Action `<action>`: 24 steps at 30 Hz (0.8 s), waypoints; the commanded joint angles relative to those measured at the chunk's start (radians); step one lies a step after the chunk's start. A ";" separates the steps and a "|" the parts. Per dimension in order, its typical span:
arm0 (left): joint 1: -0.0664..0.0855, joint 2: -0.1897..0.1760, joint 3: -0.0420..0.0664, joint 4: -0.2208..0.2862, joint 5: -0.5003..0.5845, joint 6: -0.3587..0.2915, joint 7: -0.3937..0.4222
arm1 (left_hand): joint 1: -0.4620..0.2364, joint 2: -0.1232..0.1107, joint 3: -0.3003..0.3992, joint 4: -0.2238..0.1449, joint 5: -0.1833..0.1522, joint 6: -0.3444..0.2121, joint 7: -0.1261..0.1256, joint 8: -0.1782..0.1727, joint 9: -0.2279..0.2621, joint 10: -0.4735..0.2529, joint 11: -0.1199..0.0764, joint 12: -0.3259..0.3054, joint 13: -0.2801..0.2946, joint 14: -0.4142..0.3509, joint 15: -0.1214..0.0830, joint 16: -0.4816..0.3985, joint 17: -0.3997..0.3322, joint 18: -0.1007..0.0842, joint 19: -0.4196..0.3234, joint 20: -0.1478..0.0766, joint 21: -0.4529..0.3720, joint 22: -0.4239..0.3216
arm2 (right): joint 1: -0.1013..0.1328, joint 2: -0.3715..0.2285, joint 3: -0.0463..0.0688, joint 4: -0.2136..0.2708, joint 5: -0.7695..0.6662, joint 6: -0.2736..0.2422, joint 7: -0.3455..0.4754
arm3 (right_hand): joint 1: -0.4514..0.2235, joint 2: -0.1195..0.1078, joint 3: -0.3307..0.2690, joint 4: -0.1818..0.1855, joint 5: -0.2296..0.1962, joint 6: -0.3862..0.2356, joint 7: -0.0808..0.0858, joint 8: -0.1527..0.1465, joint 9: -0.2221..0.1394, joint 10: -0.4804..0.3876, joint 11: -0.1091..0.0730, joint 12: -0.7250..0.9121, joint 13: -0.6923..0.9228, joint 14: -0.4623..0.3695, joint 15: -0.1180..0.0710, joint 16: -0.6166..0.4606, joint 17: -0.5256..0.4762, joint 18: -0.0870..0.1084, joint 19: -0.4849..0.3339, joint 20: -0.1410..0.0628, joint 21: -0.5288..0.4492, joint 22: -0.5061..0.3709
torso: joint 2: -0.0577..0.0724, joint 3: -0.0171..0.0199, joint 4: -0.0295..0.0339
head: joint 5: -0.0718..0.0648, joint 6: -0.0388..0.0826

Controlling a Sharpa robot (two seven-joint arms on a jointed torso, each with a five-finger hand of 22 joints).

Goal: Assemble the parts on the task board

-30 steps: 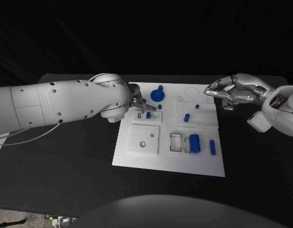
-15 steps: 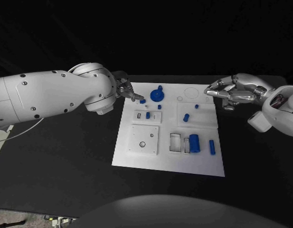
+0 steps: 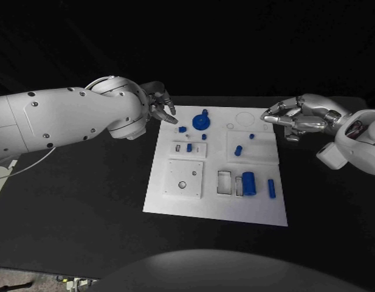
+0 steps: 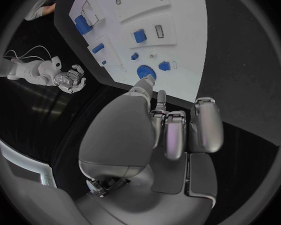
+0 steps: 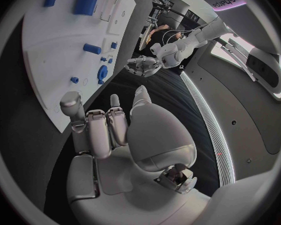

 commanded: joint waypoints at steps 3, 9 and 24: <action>-0.019 0.024 -0.004 -0.046 -0.235 -0.069 0.187 | 0.047 -0.037 0.027 0.003 -0.005 0.016 -0.004 -0.031 -0.085 0.081 -0.006 0.076 0.214 0.104 0.003 0.002 0.263 -0.011 0.020 0.009 0.035 0.101 | -0.004 -0.002 0.000 0.003 0.000 0.000 0.022 | 0.025 -0.005 0.002 -0.018 0.005 0.006 -0.003 -0.004 -0.001 0.005 0.000 -0.002 0.040 0.006 -0.001 -0.001 0.183 0.014 0.005 0.001 0.003 0.108 | 0.002 -0.0019 0.0010 | -0.004 0.000; -0.049 0.054 -0.005 -0.092 -0.338 -0.076 0.221 | 0.044 -0.065 0.045 0.036 -0.005 0.066 0.001 -0.029 -0.154 0.124 -0.002 0.116 0.263 0.104 0.006 0.002 0.263 -0.022 0.046 0.015 0.075 0.143 | -0.007 -0.006 0.000 0.007 0.000 -0.004 0.030 | 0.026 -0.006 0.001 -0.018 0.003 0.006 -0.003 -0.003 -0.001 0.005 0.000 -0.002 0.041 0.007 -0.001 -0.001 0.183 0.014 0.006 0.001 0.004 0.109 | 0.006 -0.0055 0.0024 | -0.009 0.000; -0.083 0.105 -0.005 -0.148 -0.372 -0.033 0.207 | 0.021 -0.077 0.030 0.066 -0.026 0.118 0.006 -0.013 -0.198 0.124 0.014 0.116 0.263 0.104 0.019 0.002 0.263 -0.024 0.052 0.027 0.082 0.153 | -0.013 -0.010 0.000 0.008 0.000 -0.002 0.030 | 0.025 -0.006 0.000 -0.017 0.001 0.007 -0.003 -0.003 -0.001 0.004 0.000 -0.002 0.040 0.005 -0.001 -0.001 0.182 0.015 0.004 0.001 0.002 0.108 | 0.007 -0.0072 0.0033 | -0.009 0.000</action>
